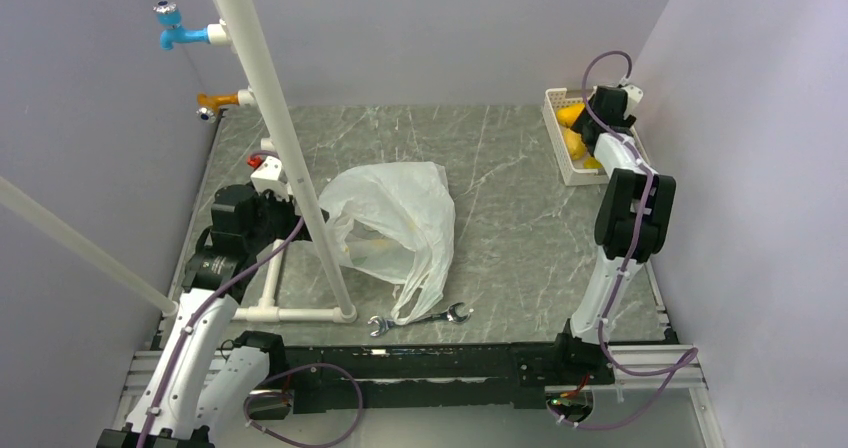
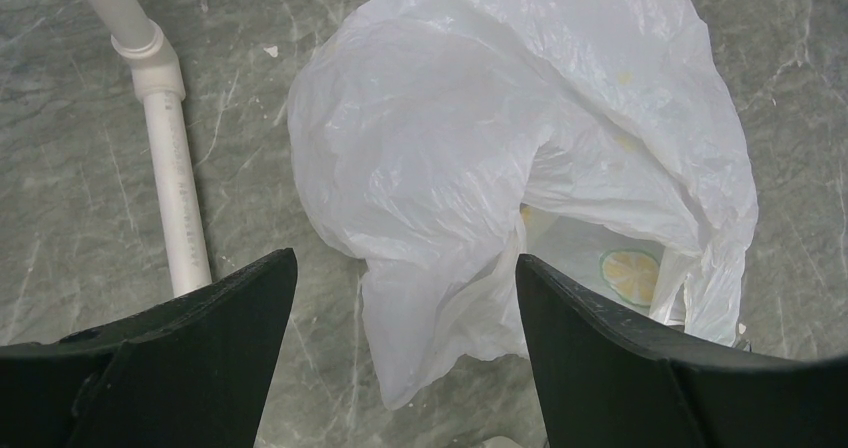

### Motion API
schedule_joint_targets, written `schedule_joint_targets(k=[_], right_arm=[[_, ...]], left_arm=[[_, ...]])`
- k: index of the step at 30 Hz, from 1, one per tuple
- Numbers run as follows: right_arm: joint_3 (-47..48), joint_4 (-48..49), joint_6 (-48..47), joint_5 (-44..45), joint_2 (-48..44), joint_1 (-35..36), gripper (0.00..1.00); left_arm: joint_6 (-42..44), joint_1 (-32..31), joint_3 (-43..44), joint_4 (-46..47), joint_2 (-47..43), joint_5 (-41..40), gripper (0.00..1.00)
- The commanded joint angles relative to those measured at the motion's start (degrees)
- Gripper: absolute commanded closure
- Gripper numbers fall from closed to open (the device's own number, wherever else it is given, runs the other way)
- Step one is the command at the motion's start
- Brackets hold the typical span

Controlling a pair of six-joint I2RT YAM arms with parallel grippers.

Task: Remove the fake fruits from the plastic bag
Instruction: Place the fake fruit in the bin, then reset both arms

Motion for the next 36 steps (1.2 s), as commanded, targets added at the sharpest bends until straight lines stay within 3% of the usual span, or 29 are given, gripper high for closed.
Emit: schedule_joint_targets(k=[1, 4, 10, 21, 25, 31, 36], right_arm=[[4.1, -0.7, -2.4, 2.8, -0.2, -0.2, 0.19], [2.6, -1.9, -1.9, 3.0, -2.4, -0.1, 0.07], [-8.8, -0.8, -1.3, 3.4, -13.4, 3.6, 0.02], [-24.7, -2.8, -3.1, -1.8, -38.3, 24.2, 0.01], [-28.1, -6.1, -3.6, -5.2, -48.0, 27.5, 0.01], [-30.6, -13.7, -3.1, -2.9, -63.3, 27.7, 0.01], [-30.0, -18.9, -1.3, 0.4, -74.0, 27.7, 0.00]], left_arm=[[0.5, 0.3, 0.1, 2.0, 0.1, 0.5, 0.14], [0.6, 0.4, 0.1, 2.0, 0.1, 0.8, 0.14], [0.4, 0.5, 0.0, 2.4, 0.6, 1.9, 0.12], [-4.1, 2.5, -0.2, 5.1, 1.8, 3.5, 0.09], [-6.8, 2.8, 1.2, 5.5, -1.3, 0.4, 0.07], [-11.5, 2.8, 5.7, 6.0, -6.2, -10.2, 0.03], [-12.8, 2.8, 7.7, 8.8, -9.9, -13.0, 0.01]])
